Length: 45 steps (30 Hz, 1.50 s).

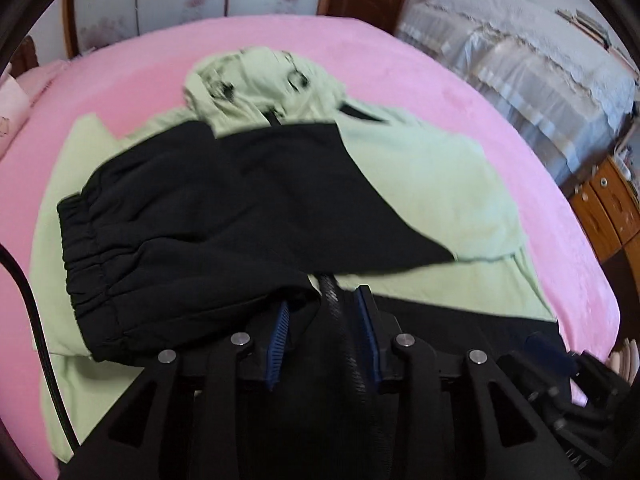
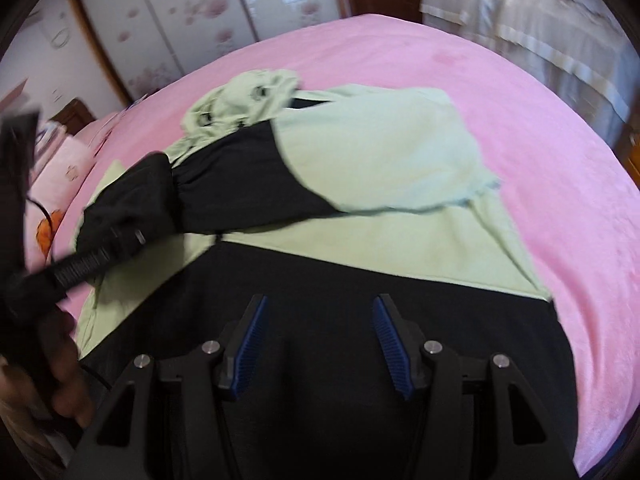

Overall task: Fold large clothes
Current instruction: 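Carry the black sleeve with the left tool across the jacket front, then lay the held black sleeve across the jacket front with the right tool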

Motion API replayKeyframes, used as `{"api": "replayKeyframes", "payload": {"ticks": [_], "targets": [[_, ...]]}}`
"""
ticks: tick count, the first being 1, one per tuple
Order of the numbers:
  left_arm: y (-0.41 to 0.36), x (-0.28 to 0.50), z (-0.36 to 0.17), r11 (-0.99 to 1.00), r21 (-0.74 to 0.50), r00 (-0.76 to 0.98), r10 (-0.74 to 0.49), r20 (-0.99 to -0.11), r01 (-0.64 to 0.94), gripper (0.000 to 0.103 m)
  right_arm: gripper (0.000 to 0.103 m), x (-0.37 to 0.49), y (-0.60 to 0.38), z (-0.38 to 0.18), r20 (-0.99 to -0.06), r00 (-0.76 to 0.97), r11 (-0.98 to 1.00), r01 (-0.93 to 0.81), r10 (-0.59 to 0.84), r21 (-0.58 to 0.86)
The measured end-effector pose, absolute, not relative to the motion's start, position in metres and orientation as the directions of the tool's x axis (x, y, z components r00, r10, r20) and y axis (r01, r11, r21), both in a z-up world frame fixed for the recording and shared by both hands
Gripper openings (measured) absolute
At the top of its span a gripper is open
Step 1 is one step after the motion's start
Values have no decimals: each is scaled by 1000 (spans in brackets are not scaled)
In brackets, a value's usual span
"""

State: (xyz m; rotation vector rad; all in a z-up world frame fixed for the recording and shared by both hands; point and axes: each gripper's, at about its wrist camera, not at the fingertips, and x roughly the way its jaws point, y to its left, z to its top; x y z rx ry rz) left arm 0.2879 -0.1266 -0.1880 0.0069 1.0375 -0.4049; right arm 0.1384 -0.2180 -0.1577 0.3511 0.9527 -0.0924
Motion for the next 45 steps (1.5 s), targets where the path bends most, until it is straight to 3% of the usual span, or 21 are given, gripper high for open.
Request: {"api": "replayKeyframes", "payload": {"ticks": [3,10,14,16,25,30,36,45], "targets": [[-125,276,-189,921,-188,429,-331,-840,343,35,55,134,-231,-163,-812,578,930,248,82,270],[-104,249,-154,897,-242,435,-397,-808,369,55,55,134,-224,-162,-797,591,922,228,126,314],[-84,229,-138,894,-283,433,-421,-797,349,55,55,133,-214,-154,-783,606,930,193,139,314],[-74,218,-136,910,-261,459,-391,-798,321,55,55,133,-208,-150,-777,612,935,173,145,311],[3,172,-135,1000,1,586,-16,-810,29,55,55,141,-158,-127,-737,653,972,0,177,233],[44,167,-144,998,12,564,45,-824,-62,55,61,153,-106,-119,-698,696,985,-147,166,88],[70,162,-158,993,-46,538,20,-843,-109,55,63,172,-40,-129,-661,740,934,-313,124,-175],[95,163,-178,981,-96,496,-1,-868,-166,55,63,207,20,-173,-638,770,760,-424,17,-492]]}}
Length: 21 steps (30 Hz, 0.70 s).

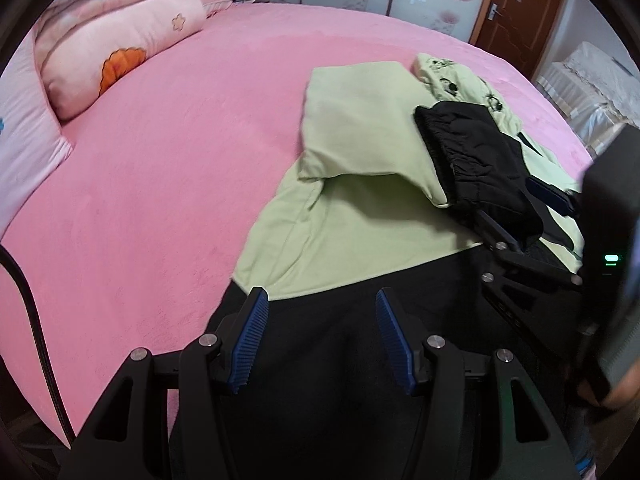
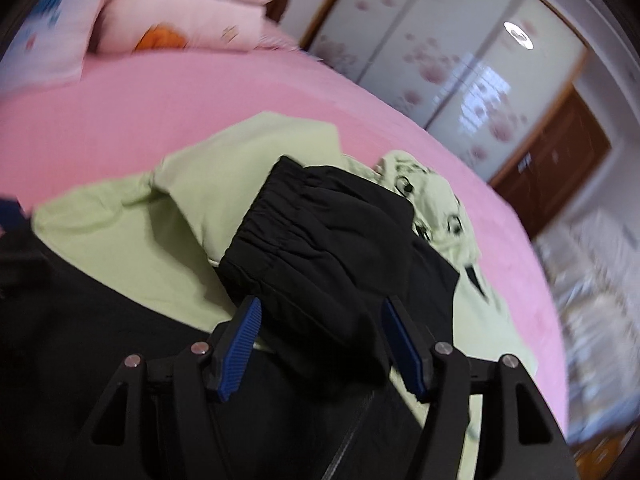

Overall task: Fold large clothes
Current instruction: 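Lay the held black sleeve across the jacket front with the right tool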

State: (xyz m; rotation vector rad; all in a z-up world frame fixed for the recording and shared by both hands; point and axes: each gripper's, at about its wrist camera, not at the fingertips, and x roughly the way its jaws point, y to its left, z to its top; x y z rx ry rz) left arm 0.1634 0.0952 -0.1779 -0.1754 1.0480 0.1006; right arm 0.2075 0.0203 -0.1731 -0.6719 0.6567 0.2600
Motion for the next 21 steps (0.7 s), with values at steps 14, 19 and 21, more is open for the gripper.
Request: {"api": "replayKeyframes", "payload": {"ticks": [14,19,21], "targets": [[88,160,-175,982,-110,512,-17,-859,-151,55,6,242,-55,-59,-559,824,946,-251,97,-206],[78,161,-179,985,-115,509,-34,-860,-129,55,9,236,-161,-57,-587,806,991,-3,81,132],[72,161,-181,987,-110,500,-38,-865,-116,55,18,234,-193,-97,-700,709,978,78,82,193]]}}
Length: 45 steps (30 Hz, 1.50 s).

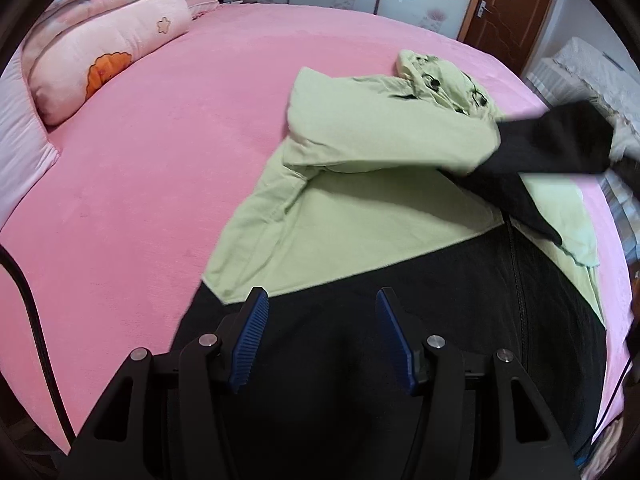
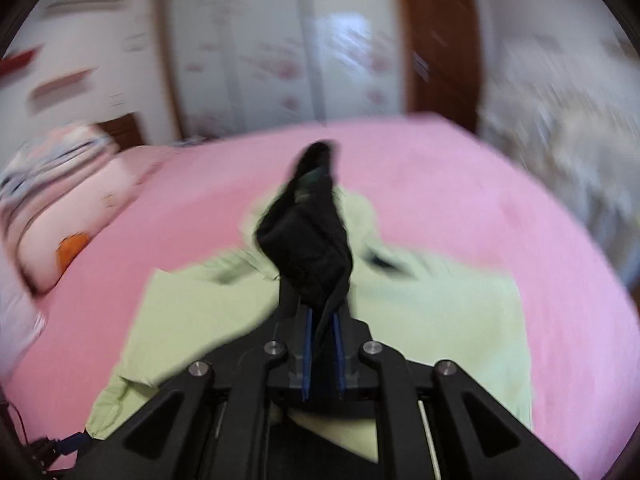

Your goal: Fold large clothes

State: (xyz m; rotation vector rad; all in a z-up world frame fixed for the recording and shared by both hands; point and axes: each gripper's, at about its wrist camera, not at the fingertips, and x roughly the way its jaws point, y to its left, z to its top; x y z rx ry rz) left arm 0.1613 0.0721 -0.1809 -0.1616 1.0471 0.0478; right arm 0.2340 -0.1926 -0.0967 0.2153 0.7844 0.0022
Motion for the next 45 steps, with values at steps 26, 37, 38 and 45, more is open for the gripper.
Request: {"api": "replayKeyframes", "payload": {"ticks": [26,37,38,45], "targets": [[117,362,-183,986,-159,482,-119,-868,-42,55,57,318,-293,-199,-841,485,924,151,239,350],[115,373,-224,990,-96,451,-42,-892,-99,4,29,315,-258,-190,-828,546,987,15,124,158],[117,370,-219,991,-83,472,-23,-881,-105,3,28,314,-254,-182,-811,575,991,8,106,135],[139,369,-184,982,-12,603,107,-791,-191,0,28,335,-233,-141,-681,731,997,22,36,75]]}}
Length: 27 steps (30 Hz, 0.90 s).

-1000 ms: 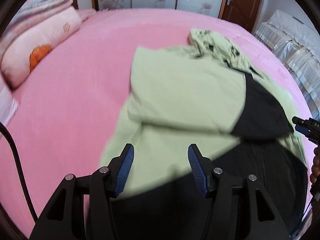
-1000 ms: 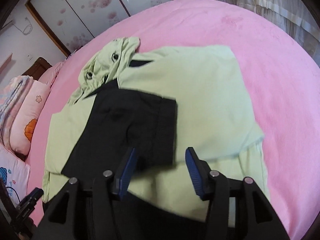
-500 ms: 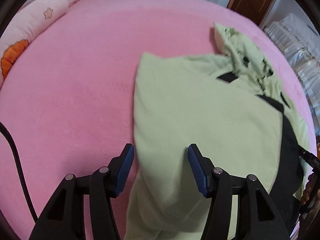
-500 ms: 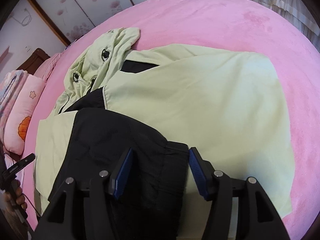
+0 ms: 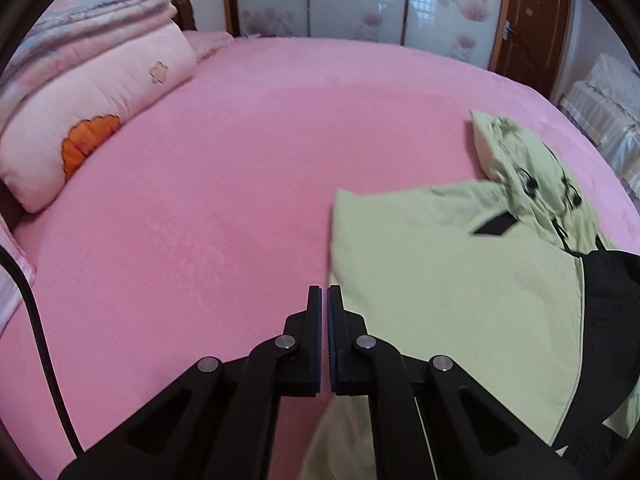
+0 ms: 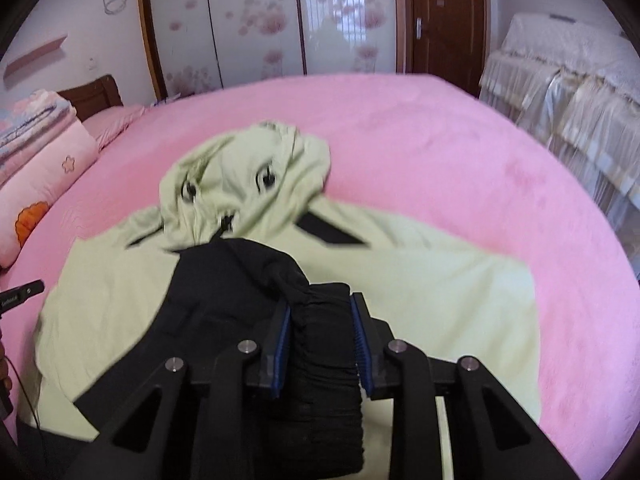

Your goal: Fold large clothes

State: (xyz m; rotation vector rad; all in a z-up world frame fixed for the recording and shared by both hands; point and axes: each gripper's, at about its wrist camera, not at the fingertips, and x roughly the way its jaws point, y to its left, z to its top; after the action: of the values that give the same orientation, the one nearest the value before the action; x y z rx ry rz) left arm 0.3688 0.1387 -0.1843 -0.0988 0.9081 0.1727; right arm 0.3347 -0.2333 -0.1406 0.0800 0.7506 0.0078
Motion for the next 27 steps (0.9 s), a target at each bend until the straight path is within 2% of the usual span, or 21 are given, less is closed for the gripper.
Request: {"api": "replayKeyframes", "payload": {"ticks": [3,7,10,13,14,18,27], "targets": [[143,377,-184,978,10,592,134,-795,-208,1,28,360,-231,-152,-693,720,996,79,-25,46],[139,382,-186,982,-18,584,98,-806,-189,1,34,385,-239,-184,-817,576,987,145,-29,67],[131,376,-184,984,-81,586,29,-810,-161,5,39,374,-244,-176,-802,596,982,166,-27,91],[118,364,-178,991,-89,570,-16,-822,-102,12,52,352,-241,-162,-781,625,984,140,-2,110],[113,356,-175,993,-94,559,-39,-828,-71,13,54,344,-239,-158,-776,630,985,123,18,122],[96,320,-171,996,-86,532,-82,-843,17,23,54,308,-228,-149,-762,643,986,59,84,159],[82,278,-214,992,83,457,32,-889,93,24,54,261,-203,-155,-753,643,989,-52,138,136]]}}
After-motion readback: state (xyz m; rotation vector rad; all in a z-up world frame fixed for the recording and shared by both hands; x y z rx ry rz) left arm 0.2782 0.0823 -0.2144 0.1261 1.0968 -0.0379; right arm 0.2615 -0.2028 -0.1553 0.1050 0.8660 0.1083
